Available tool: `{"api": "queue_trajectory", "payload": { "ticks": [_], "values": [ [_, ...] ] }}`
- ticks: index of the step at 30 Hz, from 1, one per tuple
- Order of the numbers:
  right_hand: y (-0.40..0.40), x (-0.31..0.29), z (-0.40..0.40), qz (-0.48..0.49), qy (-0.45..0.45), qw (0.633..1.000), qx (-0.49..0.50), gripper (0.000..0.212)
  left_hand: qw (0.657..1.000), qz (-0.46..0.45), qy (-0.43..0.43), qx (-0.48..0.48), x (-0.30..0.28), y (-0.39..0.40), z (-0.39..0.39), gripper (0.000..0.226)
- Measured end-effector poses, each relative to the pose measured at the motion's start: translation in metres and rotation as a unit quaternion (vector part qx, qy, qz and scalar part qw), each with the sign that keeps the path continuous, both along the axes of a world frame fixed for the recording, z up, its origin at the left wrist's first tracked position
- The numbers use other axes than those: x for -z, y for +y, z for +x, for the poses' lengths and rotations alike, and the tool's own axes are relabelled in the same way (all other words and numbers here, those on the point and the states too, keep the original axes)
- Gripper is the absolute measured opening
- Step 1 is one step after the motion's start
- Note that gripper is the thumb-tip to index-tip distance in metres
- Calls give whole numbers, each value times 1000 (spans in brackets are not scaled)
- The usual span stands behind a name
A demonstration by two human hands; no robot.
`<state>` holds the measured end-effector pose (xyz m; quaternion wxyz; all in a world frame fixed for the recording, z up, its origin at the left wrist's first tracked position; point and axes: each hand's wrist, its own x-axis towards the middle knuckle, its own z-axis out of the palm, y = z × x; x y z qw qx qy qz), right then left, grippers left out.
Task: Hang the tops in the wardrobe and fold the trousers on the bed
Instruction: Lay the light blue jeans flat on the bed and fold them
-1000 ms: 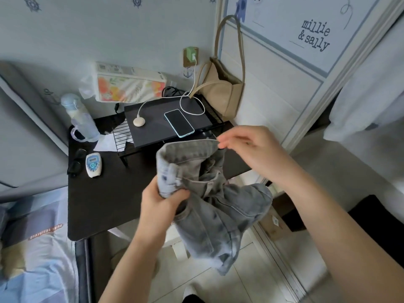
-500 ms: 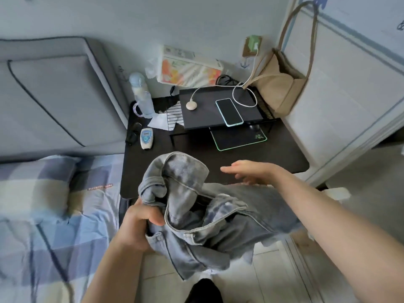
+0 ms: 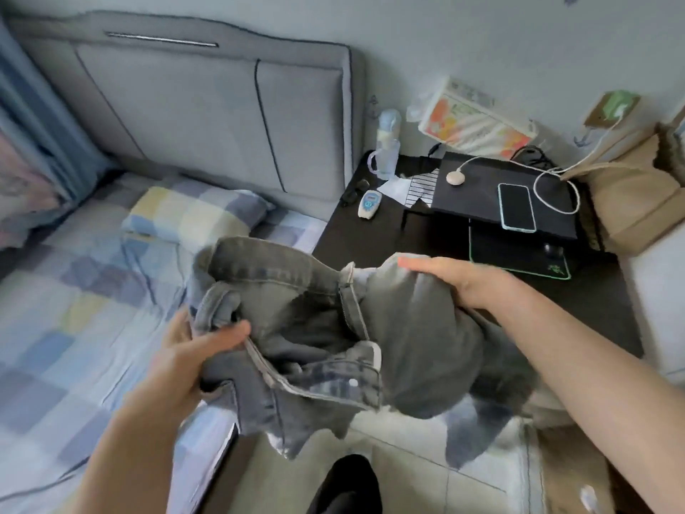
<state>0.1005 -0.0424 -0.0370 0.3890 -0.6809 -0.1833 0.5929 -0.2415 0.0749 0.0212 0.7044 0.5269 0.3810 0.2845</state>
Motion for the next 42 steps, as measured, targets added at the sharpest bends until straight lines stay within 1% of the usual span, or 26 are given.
{"api": "queue_trajectory", "payload": {
  "ticks": [1, 3, 4, 6, 9, 11, 12, 14, 15, 18, 19, 21, 23, 25, 27, 28, 29, 30, 32, 33, 34, 35, 36, 38, 40, 42],
  "values": [
    [-6, -11, -5, 35, 41, 998, -20, 44, 998, 29, 4, -55, 2, -3, -16, 33],
    [-17, -28, -22, 93, 84, 990, -69, 32, 984, 61, 17, -164, 9, -16, -51, 48],
    [-19, -31, -30, 126, 90, 985, -80, 30, 977, 73, 7, -199, 13, -18, -66, 49],
    [-28, -35, -63, 180, 78, 977, -87, 34, 960, 121, -10, -252, 14, -36, -97, 33],
    [-33, -46, -110, 259, 31, 962, -84, 34, 933, 178, 32, -312, 14, -63, -141, 34],
    [-32, -55, -133, 315, -43, 942, -110, 24, 910, 207, 71, -352, 10, -77, -168, 32],
    [-30, -61, -143, 327, -83, 931, -140, 24, 898, 223, 95, -366, 8, -83, -182, 31],
    [-24, -67, -162, 322, -129, 919, -189, 41, 876, 248, 135, -392, 0, -93, -206, 28],
    [-19, -67, -170, 319, -140, 917, -194, 42, 866, 261, 140, -404, -4, -97, -218, 28],
    [9, -65, -191, 295, -154, 931, -151, 25, 832, 309, 164, -431, -13, -100, -253, 40],
    [19, -65, -200, 296, -163, 927, -160, 21, 821, 322, 183, -435, -15, -100, -268, 46],
    [33, -66, -207, 321, -206, 901, -206, 26, 802, 351, 238, -421, -13, -97, -292, 61],
    [51, -69, -224, 358, -275, 852, -264, 28, 781, 361, 313, -402, -5, -90, -327, 84],
    [70, -78, -244, 396, -351, 801, -280, 17, 741, 398, 405, -360, 5, -82, -357, 105],
    [92, -88, -265, 416, -422, 751, -290, 22, 696, 461, 471, -286, 9, -69, -385, 114],
    [104, -91, -274, 421, -432, 738, -301, 26, 682, 482, 488, -255, 9, -61, -396, 115],
    [116, -95, -285, 428, -427, 732, -315, 31, 679, 489, 492, -240, 9, -52, -409, 116],
    [130, -97, -295, 431, -411, 735, -325, 36, 679, 491, 491, -237, 11, -42, -424, 115],
    [161, -102, -321, 424, -353, 768, -323, 46, 689, 485, 465, -272, 18, -14, -459, 106],
    [176, -103, -334, 413, -323, 793, -310, 45, 723, 461, 421, -296, 21, -2, -472, 98],
    [191, -104, -348, 400, -297, 815, -296, 38, 763, 423, 366, -323, 23, 9, -482, 87],
    [206, -105, -361, 386, -270, 838, -276, 27, 787, 391, 313, -359, 22, 20, -490, 78],
    [220, -105, -373, 374, -244, 858, -252, 20, 795, 369, 275, -395, 19, 29, -497, 69],
    [249, -107, -393, 350, -195, 895, -198, 15, 793, 322, 256, -449, 14, 50, -508, 47],
    [282, -111, -415, 308, -147, 925, -165, 18, 779, 304, 278, -473, 8, 77, -519, 28],
    [312, -116, -434, 267, -107, 947, -139, 21, 777, 297, 297, -469, 3, 104, -525, 29]
  ]
}}
